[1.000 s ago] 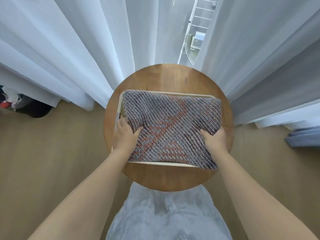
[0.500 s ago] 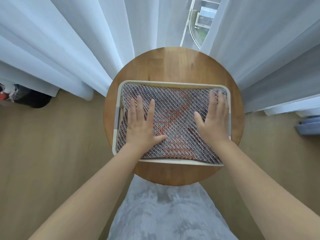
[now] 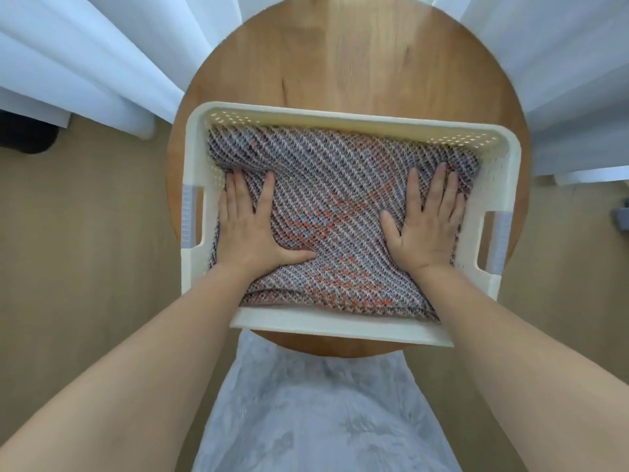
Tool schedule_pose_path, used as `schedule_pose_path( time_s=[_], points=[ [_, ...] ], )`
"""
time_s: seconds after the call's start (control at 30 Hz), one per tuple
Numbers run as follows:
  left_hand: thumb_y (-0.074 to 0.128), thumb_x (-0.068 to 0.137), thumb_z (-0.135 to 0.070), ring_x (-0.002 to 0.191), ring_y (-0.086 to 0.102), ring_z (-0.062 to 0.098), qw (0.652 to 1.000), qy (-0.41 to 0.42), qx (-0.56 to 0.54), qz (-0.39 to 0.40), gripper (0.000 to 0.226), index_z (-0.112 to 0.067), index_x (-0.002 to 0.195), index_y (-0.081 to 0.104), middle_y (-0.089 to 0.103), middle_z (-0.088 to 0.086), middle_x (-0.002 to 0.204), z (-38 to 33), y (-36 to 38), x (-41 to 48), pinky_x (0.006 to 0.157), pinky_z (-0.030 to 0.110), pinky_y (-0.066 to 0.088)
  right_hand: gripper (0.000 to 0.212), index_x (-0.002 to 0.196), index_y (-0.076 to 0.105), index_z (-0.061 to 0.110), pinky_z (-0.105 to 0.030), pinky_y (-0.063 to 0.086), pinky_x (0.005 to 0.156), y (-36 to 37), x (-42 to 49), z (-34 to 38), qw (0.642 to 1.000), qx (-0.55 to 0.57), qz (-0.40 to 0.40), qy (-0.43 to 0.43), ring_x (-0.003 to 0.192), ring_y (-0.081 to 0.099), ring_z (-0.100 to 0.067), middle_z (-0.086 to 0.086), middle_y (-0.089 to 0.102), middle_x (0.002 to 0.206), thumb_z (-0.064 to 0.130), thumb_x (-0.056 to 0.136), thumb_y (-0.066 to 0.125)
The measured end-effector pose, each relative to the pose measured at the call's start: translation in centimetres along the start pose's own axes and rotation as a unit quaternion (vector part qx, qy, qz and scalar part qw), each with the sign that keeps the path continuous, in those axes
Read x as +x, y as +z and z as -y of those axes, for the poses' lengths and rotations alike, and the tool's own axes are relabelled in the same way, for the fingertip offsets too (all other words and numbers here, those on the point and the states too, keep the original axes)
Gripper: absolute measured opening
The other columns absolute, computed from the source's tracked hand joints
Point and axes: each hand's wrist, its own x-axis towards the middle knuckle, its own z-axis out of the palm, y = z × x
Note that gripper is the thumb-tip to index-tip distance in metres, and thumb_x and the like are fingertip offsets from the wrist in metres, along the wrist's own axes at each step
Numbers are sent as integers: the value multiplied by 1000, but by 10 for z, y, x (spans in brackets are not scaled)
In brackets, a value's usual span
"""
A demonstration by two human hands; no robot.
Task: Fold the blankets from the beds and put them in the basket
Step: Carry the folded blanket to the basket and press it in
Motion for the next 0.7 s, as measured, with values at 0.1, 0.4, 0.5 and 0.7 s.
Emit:
schedule_pose_path(
  time_s=[0.1,0.4,0.5,0.7],
  points=[
    [50,44,-89,143,-19,32,1000,5,-16,-3,139,-26,146,-21,-22,23,153,0,4,8,112,38,-16,71,146,14,16,-40,4,111,14,4,-2,999,1,-43,-4,137,20,-43,-29,23,150,53,87,30],
    [55,59,-81,145,-3,33,990,24,-125,-65,112,-31,149,10,-3,19,156,-1,-20,-15,116,49,4,63,143,29,18,-52,3,111,-19,-2,9,992,87,-85,-28,137,16,-31,-15,25,151,46,88,40],
    [55,83,-42,141,13,38,970,104,-92,-201,71,-22,143,25,19,24,151,-16,-25,-11,111,59,11,54,134,32,18,-57,16,110,-36,8,40,977,119,-128,-121,125,28,-26,-6,30,133,39,86,47],
    [41,90,-37,140,25,37,972,131,-19,-195,59,-16,145,33,33,18,149,-33,-29,25,112,54,9,47,118,61,6,-45,33,96,-31,36,86,975,104,-125,-150,107,36,-27,-20,60,115,36,82,51]
  ],
)
